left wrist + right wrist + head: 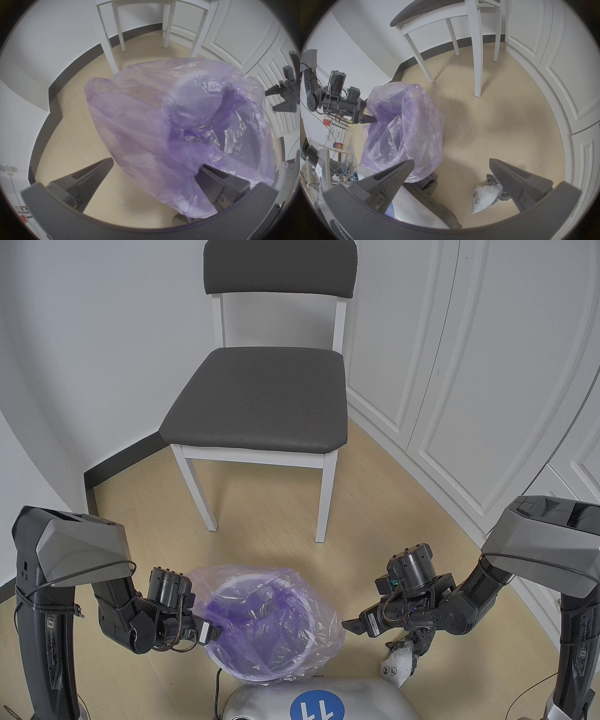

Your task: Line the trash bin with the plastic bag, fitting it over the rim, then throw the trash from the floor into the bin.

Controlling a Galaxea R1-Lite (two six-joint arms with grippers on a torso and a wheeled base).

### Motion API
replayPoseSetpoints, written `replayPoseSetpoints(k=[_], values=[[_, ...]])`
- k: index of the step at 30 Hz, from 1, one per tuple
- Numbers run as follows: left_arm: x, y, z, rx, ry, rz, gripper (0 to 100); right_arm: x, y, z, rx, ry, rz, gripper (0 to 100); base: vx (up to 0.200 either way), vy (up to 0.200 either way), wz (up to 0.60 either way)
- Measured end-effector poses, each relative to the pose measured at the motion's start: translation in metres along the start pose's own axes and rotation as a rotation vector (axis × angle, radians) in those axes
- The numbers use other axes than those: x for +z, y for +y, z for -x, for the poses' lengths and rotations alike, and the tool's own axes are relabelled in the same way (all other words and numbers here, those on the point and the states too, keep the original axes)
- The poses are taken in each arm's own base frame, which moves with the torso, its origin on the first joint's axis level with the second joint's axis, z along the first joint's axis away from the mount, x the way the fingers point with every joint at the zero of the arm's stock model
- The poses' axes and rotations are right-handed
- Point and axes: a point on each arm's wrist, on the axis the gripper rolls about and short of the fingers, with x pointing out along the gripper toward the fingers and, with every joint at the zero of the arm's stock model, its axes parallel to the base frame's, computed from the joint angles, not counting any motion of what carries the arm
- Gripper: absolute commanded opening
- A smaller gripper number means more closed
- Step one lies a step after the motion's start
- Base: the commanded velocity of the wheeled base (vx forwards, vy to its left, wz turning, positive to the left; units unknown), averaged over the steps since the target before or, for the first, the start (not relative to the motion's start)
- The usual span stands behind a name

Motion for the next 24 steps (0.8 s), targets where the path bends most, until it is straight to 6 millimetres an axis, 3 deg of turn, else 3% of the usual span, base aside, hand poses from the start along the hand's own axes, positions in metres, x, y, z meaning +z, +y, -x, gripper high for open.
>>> replayPoseSetpoints(k=[14,24], values=[[0.000,0.014,0.000,0.014,-0.005,0.036,100,-0.002,0.000,-0.003,0.001,0.008,0.001,100,0.000,0.000,0.00],[-0.010,0.002,0.041,-0.265,-0.010,-0.062,100,-0.002,0.001,-0.001,0.001,0.007,0.002,100,0.000,0.000,0.00]])
